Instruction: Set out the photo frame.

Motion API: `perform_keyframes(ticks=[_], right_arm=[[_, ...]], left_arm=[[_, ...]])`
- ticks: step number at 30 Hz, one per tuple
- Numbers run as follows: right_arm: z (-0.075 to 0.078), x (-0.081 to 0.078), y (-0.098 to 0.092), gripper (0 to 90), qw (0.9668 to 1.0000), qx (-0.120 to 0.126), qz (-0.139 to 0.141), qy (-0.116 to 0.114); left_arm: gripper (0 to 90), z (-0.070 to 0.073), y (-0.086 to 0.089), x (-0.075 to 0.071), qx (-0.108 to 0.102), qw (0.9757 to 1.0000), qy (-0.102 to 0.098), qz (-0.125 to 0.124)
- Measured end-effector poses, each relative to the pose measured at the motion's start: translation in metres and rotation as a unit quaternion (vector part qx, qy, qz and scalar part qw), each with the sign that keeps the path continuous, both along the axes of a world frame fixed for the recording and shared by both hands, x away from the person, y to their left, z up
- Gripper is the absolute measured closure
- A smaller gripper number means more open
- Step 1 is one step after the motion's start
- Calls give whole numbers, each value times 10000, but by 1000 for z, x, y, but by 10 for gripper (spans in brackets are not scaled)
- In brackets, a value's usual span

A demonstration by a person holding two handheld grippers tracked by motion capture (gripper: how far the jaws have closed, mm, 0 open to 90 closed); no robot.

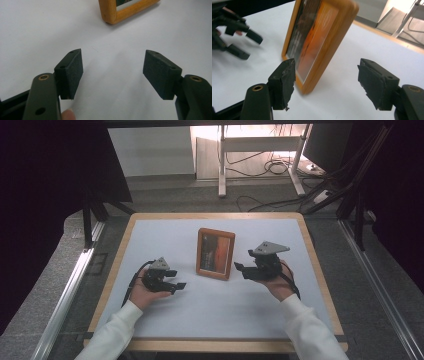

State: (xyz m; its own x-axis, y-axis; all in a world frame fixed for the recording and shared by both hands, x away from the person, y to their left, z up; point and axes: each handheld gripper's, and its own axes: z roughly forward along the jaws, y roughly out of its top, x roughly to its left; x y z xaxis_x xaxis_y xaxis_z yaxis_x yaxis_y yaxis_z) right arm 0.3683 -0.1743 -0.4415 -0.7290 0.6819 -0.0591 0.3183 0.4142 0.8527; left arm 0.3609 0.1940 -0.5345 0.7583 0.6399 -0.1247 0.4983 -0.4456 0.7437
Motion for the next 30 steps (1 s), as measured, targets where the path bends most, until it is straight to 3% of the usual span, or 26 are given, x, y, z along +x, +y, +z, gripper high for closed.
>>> perform_keyframes(ticks=[5, 12, 22, 25, 30], right_arm=[[-13, -15, -14, 304, 9998, 122, 25, 145], [-34, -36, -35, 301, 9996, 40, -15, 264], [-50, -43, -46, 300, 9991, 0, -96, 404], [-52, -42, -45, 299, 9991, -26, -95, 423], [-53, -43, -44, 292, 9992, -58, -79, 386]], left_arm=[[332, 0, 0, 2, -34, 9999, -9, 133], [337, 0, -3, 5, -25, 9997, 20, 236], [341, 0, -3, 7, -68, 9994, -15, 331], [416, 2, -3, 10, -160, 9988, -90, 455], [769, 9, -9, 25, -138, 9982, -131, 568]])
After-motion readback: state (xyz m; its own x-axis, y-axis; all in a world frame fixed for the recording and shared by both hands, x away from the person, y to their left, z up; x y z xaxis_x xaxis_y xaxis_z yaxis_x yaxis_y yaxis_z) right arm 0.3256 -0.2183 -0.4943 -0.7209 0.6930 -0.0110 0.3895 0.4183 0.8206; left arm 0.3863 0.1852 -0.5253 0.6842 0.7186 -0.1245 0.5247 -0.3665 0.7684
